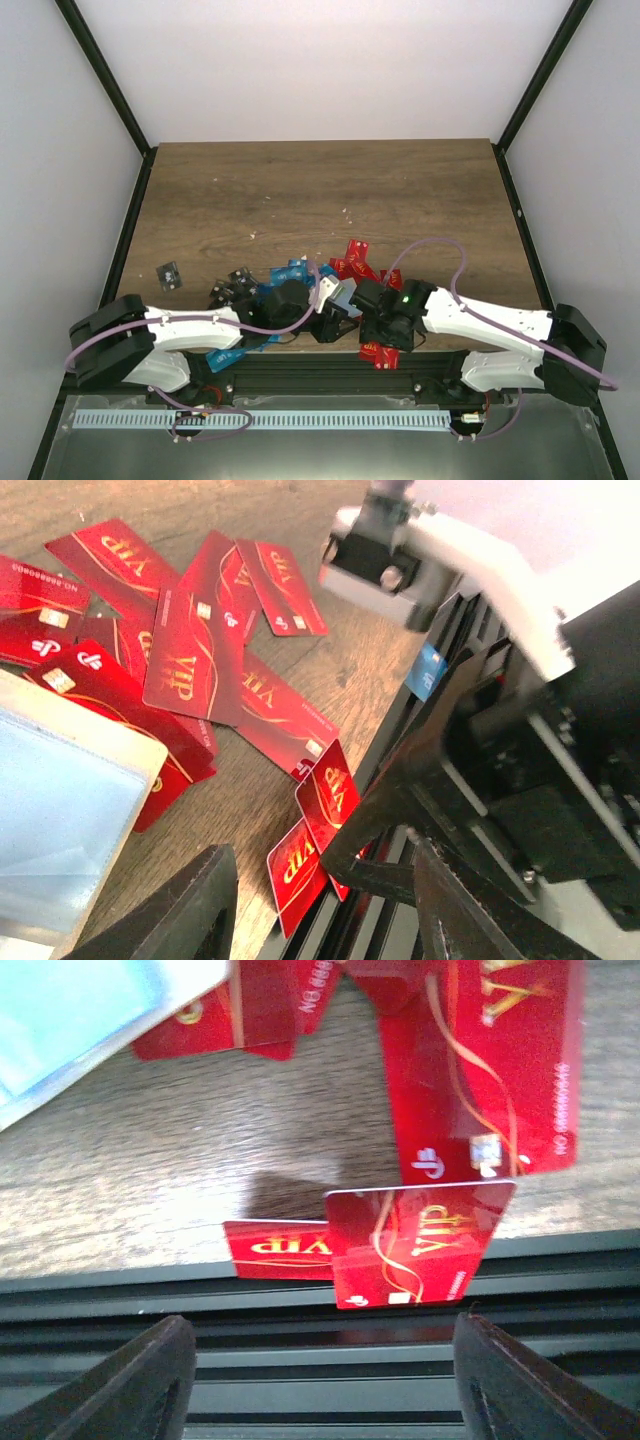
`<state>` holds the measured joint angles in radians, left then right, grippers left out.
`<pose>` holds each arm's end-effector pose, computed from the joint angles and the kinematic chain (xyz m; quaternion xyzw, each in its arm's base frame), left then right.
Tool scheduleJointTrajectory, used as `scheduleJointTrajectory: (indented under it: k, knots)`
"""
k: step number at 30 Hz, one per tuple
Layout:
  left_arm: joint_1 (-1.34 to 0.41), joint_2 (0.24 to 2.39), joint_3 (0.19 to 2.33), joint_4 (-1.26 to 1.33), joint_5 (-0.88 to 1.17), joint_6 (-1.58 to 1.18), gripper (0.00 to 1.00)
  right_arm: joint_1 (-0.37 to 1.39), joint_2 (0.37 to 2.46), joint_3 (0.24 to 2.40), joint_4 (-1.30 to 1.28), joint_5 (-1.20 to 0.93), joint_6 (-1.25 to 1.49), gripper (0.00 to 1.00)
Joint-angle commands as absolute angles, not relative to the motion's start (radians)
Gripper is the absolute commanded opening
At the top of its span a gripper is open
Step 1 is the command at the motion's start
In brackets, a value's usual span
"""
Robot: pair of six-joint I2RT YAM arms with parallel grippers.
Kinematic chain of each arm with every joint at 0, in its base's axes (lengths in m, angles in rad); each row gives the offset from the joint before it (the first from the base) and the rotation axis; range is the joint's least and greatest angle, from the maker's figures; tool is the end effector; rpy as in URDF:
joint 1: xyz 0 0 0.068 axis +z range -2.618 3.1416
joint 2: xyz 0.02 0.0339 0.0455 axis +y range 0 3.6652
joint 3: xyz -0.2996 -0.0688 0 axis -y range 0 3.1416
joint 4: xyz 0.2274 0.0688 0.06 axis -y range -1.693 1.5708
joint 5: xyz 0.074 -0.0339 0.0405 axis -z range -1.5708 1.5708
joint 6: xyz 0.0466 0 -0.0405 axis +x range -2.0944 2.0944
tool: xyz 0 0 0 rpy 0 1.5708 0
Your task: Put the credit cards into the card holder
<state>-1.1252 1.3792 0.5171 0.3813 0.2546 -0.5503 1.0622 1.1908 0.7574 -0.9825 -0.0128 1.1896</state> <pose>0.1024 -0.2416 0.2189 0.3036 0.7947 -0.4548 0.2634 0.0769 0.1392 0.2315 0.0630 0.9950 0.0726 0.0275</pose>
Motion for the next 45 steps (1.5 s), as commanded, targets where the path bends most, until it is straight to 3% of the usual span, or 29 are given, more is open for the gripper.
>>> scheduleJointTrajectory:
  k: [1,5,19,22,26,33,45]
  knots:
    - [-1.119,1.348,0.525,0.344,0.250,-0.552,0.51,1.063,1.209,0.753,-1.058,0.027,1.189,0.77]
    - [-1.119,1.356,0.522,0.348,0.252,-0.553,0.51,1.063,1.209,0.690,-1.021,-0.008,1.190,0.85]
    - [-1.118,1.375,0.530,0.348,0.264,-0.546,0.51,1.071,1.342,0.529,-0.705,-0.097,1.167,0.97]
    - [-1.118,1.383,0.531,0.351,0.267,-0.547,0.51,1.073,1.398,0.526,-0.681,-0.065,1.172,0.90]
    - [-1.119,1.388,0.532,0.348,0.266,-0.546,0.51,1.080,1.452,0.536,-0.643,-0.039,1.173,0.69]
    - [-1.117,1.388,0.526,0.345,0.259,-0.548,0.51,1.084,1.433,0.569,-0.666,-0.016,1.164,0.46]
    - [-1.094,1.289,0.531,0.273,0.229,-0.511,0.51,1.059,1.287,0.767,-0.895,0.044,1.092,0.47]
